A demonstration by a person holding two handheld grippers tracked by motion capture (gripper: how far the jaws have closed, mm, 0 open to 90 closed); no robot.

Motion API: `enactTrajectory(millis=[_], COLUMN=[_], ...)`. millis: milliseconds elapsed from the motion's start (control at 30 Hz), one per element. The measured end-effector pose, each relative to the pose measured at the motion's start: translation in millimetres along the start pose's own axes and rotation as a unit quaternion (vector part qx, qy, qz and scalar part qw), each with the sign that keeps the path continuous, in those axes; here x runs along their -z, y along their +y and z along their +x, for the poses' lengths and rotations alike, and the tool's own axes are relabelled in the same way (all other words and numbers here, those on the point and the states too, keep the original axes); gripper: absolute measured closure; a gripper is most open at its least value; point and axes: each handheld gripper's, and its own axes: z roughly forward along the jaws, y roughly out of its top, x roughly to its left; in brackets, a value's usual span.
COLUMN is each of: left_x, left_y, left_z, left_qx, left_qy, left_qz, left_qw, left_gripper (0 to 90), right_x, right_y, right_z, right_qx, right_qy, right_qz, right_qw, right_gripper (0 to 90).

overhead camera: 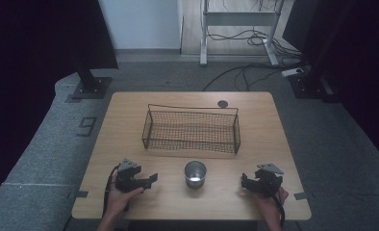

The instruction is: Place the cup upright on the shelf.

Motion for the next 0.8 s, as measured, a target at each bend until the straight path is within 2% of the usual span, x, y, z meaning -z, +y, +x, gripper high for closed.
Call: enactTrajectory(millis=[367, 600, 800], left_x=[0.8, 5.4, 4.1], left_y=[-1.9, 0.6, -1.2], left_z=[3.8, 1.9, 1.9], left_qx=[0.01, 0.007, 0.001], left_qy=[-0.005, -0.024, -0.011], left_qz=[-0.003, -0.018, -0.012], left_qw=[0.9999, 0.9995, 0.9999], left_gripper=[15.1, 16.5, 16.5], right_x=[0.8, 0.8, 0.8], right_y=[-0.8, -0.8, -0.7], right_z=[-1.0, -1.1, -1.1], right_qx=[-0.004, -0.005, -0.005], right_qy=[-0.004, -0.004, -0.004], right_qz=[-0.001, -0.001, -0.001], right_qw=[1.0, 1.0, 1.0], right_gripper=[6.1, 6.3, 6.3])
